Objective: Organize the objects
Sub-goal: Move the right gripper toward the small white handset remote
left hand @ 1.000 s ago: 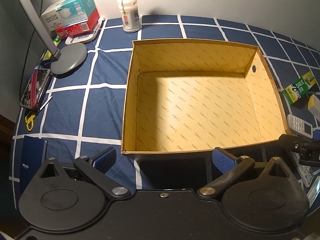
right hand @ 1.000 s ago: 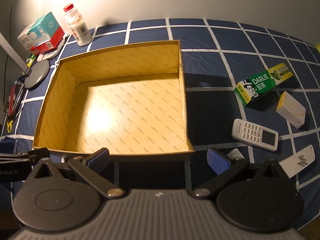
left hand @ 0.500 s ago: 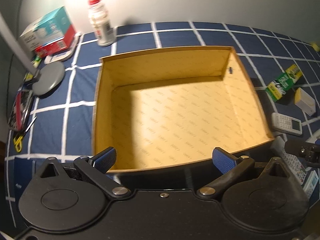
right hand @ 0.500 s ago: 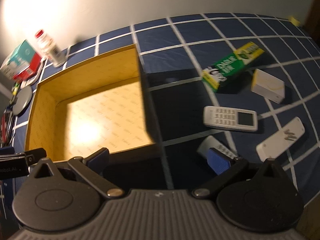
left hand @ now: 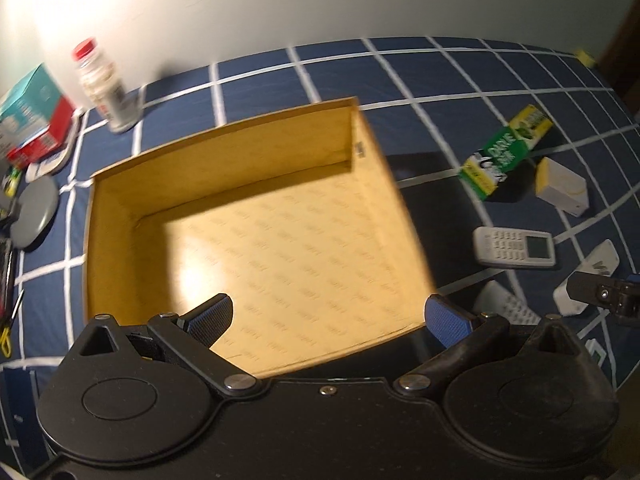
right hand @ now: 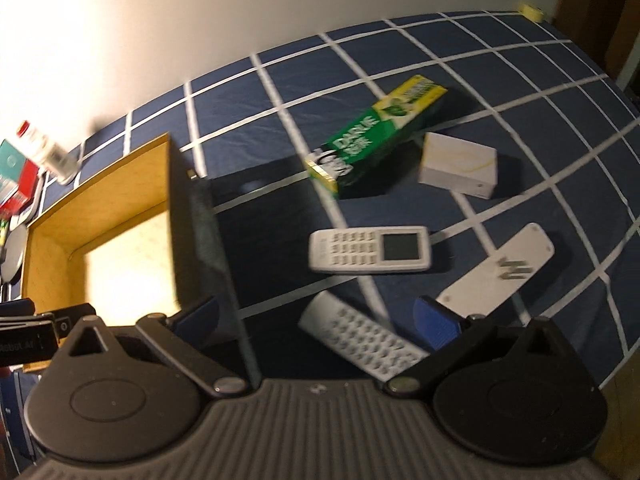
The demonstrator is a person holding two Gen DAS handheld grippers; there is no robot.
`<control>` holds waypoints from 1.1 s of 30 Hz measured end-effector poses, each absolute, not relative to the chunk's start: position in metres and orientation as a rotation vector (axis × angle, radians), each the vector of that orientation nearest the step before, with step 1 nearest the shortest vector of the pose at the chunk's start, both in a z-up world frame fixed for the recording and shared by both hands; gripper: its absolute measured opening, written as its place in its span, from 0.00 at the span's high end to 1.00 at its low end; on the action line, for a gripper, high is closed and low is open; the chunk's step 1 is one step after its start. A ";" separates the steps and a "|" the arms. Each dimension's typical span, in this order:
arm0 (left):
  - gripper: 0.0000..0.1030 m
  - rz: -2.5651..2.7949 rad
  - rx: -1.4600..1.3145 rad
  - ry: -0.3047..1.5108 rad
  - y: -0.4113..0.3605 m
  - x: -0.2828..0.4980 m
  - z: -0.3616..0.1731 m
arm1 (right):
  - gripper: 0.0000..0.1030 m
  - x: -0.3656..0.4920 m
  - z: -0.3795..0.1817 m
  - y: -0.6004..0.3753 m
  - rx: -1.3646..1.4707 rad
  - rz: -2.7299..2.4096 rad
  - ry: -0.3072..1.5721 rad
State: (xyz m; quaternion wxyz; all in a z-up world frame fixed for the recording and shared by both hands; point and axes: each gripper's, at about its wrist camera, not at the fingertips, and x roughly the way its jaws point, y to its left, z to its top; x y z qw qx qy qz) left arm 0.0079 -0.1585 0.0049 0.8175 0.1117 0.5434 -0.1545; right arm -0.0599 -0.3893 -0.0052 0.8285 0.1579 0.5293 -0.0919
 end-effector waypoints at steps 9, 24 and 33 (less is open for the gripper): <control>0.00 -0.360 0.282 1.167 -0.226 0.020 -0.002 | 0.00 -0.048 -0.008 -0.451 0.383 -0.219 1.121; 0.00 -0.416 0.325 1.263 -0.314 0.036 -0.043 | 0.00 -0.016 -0.040 -0.510 0.472 -0.198 1.176; 0.00 -0.437 0.334 1.355 -0.345 0.045 -0.082 | 0.00 0.010 -0.076 -0.522 0.499 -0.169 1.271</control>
